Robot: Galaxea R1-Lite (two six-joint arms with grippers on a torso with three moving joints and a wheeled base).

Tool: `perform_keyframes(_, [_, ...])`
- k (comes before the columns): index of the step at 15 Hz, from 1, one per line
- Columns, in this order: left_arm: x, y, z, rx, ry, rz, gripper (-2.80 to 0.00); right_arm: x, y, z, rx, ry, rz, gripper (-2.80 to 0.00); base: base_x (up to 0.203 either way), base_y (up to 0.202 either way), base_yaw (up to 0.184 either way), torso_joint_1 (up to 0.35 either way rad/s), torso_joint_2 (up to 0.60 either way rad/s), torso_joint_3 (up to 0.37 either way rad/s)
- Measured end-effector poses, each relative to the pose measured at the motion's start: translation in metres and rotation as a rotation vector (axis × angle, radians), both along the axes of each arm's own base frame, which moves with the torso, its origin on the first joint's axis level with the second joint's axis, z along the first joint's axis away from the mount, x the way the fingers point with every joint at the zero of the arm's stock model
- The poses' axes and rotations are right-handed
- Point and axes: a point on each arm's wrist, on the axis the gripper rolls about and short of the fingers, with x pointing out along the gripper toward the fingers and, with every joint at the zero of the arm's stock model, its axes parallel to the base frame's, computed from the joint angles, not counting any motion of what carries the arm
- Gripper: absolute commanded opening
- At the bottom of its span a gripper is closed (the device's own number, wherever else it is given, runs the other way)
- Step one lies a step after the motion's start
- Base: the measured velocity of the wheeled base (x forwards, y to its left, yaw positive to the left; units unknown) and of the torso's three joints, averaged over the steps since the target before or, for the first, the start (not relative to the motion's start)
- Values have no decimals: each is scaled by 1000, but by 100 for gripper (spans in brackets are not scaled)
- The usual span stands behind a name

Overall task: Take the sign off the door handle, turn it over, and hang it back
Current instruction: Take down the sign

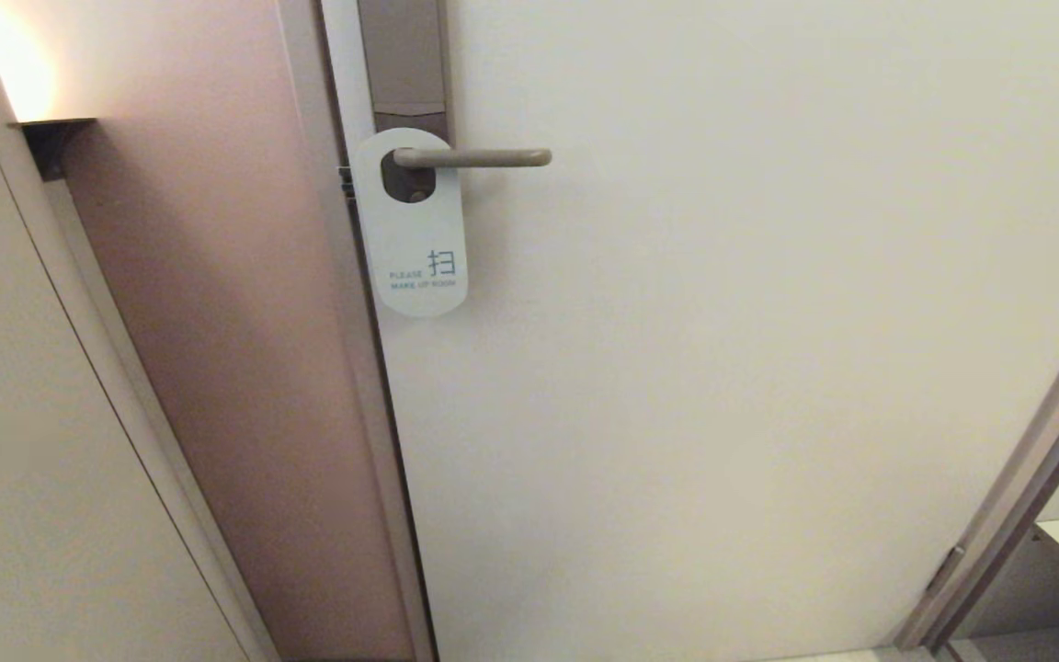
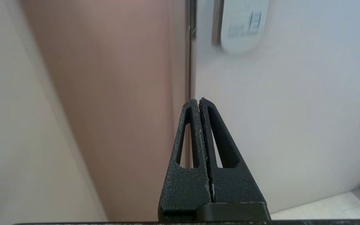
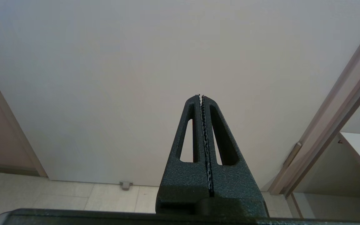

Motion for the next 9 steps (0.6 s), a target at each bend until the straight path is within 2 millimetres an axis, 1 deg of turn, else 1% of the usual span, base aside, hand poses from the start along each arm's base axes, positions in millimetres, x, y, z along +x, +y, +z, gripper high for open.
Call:
perform_keyframes(2, [25, -3, 11, -1, 17, -42, -280, 0, 0, 0, 0, 0, 0, -280, 0, 0, 0, 0, 0, 0])
perform_keyframes(6, [71, -8, 22, -40, 16, -71, -280, 0, 0, 0, 0, 0, 0, -280, 0, 0, 0, 0, 0, 0])
perform_keyframes(7, [82, -9, 23, -45, 23, -72, 0, 0, 0, 0, 0, 0, 0, -280, 0, 0, 0, 0, 0, 0])
perform_keyframes(9, [103, -11, 22, -47, 55, -75, 0, 0, 0, 0, 0, 0, 0, -280, 0, 0, 0, 0, 0, 0])
